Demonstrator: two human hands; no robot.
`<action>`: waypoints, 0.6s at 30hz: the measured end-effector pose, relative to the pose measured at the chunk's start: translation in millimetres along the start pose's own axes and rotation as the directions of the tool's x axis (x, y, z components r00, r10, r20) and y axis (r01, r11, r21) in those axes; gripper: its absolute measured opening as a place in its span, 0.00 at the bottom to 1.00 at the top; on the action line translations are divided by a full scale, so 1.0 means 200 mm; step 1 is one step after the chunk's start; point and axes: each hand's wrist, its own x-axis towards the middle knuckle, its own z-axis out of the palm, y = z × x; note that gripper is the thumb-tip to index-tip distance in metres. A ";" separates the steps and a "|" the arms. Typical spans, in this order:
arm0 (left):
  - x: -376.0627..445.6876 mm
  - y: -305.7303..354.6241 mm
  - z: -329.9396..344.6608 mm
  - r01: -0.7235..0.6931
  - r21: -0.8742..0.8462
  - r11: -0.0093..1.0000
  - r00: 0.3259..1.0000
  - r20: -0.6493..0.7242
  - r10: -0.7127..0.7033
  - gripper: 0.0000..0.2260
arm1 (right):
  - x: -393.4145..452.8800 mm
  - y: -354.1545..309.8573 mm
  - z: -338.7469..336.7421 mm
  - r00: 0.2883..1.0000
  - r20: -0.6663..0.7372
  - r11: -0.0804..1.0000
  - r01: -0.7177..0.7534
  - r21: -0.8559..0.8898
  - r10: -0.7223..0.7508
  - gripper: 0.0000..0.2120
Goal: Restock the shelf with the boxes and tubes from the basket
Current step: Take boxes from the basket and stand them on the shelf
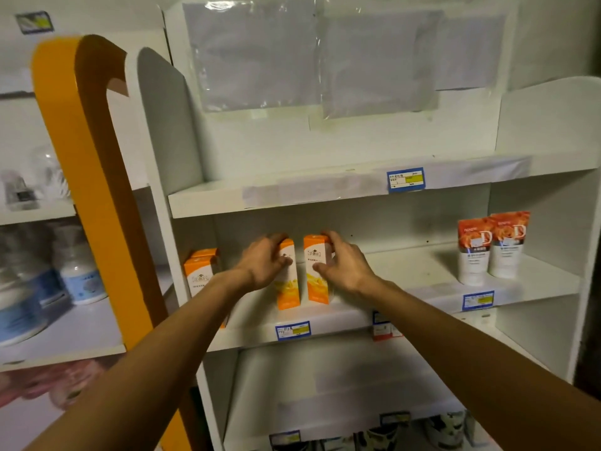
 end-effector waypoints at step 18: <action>-0.12 0.05 0.05 0.031 0.143 0.989 0.999 -0.032 -0.026 0.41 | -0.20 0.08 -0.07 0.991 0.043 0.979 -0.121 -0.164 0.129 0.45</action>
